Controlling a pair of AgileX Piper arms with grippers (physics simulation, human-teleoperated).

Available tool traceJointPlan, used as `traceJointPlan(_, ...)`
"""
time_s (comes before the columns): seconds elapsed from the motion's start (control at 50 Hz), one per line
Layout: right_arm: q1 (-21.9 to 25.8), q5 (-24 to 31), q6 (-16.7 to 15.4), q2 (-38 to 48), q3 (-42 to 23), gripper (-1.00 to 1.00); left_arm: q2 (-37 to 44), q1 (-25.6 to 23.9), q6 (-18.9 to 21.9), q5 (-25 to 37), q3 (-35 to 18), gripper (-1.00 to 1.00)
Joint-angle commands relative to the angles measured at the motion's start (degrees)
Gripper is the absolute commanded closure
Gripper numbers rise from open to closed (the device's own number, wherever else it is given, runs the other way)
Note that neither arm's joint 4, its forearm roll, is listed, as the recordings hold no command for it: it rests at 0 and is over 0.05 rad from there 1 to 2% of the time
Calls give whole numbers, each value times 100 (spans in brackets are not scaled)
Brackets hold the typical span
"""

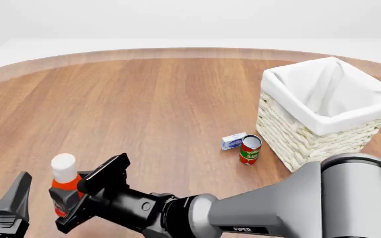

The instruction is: Pick up the ketchup, and put it in the basket.

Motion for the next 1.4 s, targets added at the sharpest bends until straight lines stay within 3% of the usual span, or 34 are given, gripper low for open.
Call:
traceJointPlan(0.02, -307, -17, 12, -113, -77, 100, 0, 0, 0, 0, 0, -100)
traceJointPlan(0.8, -951, -276, -323, -1011, 483, 100, 0, 0, 0, 0, 0, -100)
traceJointPlan(1.4, -1132, -391, -666, -1522, 950, 100, 0, 0, 0, 0, 0, -100)
